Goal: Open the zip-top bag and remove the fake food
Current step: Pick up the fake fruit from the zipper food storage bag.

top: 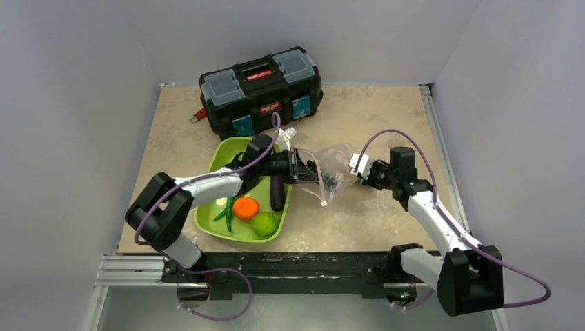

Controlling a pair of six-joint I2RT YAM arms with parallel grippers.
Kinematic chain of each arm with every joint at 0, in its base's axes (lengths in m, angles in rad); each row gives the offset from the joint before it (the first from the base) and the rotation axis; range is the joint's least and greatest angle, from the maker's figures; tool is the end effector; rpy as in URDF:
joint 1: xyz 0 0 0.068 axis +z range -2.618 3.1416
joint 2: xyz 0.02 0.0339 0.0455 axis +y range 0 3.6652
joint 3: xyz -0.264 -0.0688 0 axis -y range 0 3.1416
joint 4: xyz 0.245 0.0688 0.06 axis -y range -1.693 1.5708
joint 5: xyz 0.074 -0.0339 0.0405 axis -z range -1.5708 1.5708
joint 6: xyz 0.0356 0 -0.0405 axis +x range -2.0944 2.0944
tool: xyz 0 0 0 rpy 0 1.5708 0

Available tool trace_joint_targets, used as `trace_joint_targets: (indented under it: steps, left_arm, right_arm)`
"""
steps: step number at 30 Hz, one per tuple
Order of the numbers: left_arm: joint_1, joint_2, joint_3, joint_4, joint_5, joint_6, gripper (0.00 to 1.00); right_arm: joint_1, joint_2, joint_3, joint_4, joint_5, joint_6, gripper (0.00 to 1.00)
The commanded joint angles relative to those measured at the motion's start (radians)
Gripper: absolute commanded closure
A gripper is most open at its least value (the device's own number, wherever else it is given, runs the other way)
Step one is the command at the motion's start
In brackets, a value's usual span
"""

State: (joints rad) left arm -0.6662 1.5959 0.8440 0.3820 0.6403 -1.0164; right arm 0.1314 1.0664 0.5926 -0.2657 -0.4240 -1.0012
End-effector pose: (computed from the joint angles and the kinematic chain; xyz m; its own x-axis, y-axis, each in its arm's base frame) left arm 0.2559 -0.2282 0.2168 -0.9433 -0.1257 -0.3072 0.2498 0.3406 -0.9064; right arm 0.2127 0.0429 0.2145 -0.0060 -0.7750 -0.6319 -0.7895 0.3915 -0.4726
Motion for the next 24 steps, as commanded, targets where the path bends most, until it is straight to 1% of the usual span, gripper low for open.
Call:
trace_joint_targets:
  steps: [1,4,9,16,19,24]
  left_arm:
    - [0.025,-0.089,-0.016,0.051,0.057,0.005,1.0]
    - [0.025,-0.126,-0.013,0.034,0.079,0.013,1.0]
    - [0.025,-0.224,-0.018,-0.085,0.057,0.086,1.0]
    - [0.036,-0.341,-0.093,-0.185,0.042,0.156,1.0]
    - [0.045,-0.391,-0.129,-0.199,0.039,0.167,1.0]
    - [0.054,-0.453,-0.154,-0.253,0.033,0.2,1.0]
  right_arm:
    - [-0.021,-0.005,-0.026,0.095,0.09,0.052,1.0]
    - [-0.027,-0.005,-0.037,0.115,0.099,0.068,1.0]
    - [-0.029,-0.013,-0.04,0.115,0.099,0.065,1.0]
    - [-0.033,-0.009,-0.031,0.102,0.084,0.072,1.0]
    - [-0.037,-0.009,-0.032,0.098,0.076,0.071,1.0]
    - [-0.037,-0.007,-0.03,0.092,0.063,0.071,1.0]
